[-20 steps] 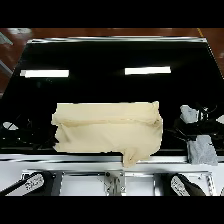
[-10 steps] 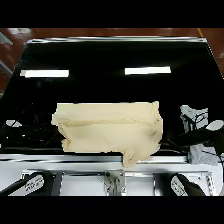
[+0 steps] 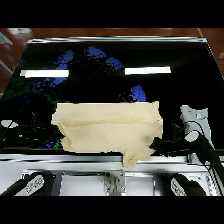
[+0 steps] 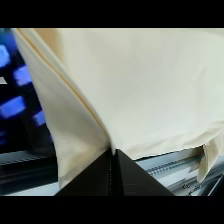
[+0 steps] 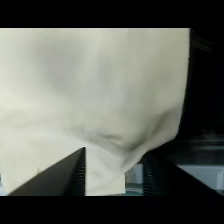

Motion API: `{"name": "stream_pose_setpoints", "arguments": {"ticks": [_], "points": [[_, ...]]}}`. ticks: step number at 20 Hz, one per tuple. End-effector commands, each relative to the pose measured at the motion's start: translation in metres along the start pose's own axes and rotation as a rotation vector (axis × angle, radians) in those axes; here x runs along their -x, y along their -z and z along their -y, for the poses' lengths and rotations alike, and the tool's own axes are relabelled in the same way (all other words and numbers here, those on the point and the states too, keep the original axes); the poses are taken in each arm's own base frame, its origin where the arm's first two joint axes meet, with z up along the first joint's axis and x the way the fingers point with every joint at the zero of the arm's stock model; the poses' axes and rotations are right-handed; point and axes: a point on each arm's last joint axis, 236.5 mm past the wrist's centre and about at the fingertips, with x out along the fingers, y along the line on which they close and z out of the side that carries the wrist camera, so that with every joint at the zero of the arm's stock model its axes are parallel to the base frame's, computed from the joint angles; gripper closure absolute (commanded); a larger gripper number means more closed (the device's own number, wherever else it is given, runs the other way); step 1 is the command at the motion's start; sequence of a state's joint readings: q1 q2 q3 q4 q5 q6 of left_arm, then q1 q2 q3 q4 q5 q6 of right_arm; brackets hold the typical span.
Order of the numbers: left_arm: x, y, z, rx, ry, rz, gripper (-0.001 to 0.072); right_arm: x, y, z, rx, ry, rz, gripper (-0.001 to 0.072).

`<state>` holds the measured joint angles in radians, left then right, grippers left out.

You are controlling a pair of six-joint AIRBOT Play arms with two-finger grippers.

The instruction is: Fold the shirts.

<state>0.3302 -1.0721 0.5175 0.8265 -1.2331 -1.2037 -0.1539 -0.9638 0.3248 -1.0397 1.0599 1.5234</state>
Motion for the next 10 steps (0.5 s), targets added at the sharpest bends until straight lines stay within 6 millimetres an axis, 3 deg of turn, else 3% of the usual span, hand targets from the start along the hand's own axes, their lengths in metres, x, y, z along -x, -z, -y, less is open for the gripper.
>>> {"name": "stream_pose_setpoints", "arguments": {"ticks": [1,2,4,7,10], "points": [[0.005,-0.004,0.004,-0.012,0.0,0.019,0.0671,-0.007,-0.004,-0.01,-0.037,-0.007,0.031,0.0608],[0.008,-0.008,0.006,-0.021,-0.001,0.03,0.0671,-0.002,-0.004,-0.014,-0.029,-0.016,0.027,0.0651],[0.022,-0.026,0.016,-0.075,-0.005,0.081,0.0671,0.02,-0.018,-0.031,0.035,-0.037,0.084,0.0651],[0.067,-0.077,0.046,-0.188,-0.031,0.272,0.0671,0.078,-0.066,-0.079,0.121,-0.128,0.308,0.0652],[0.104,-0.123,0.063,-0.197,-0.053,0.463,0.0671,0.119,-0.109,-0.125,0.1,-0.265,0.481,0.0652]]}}
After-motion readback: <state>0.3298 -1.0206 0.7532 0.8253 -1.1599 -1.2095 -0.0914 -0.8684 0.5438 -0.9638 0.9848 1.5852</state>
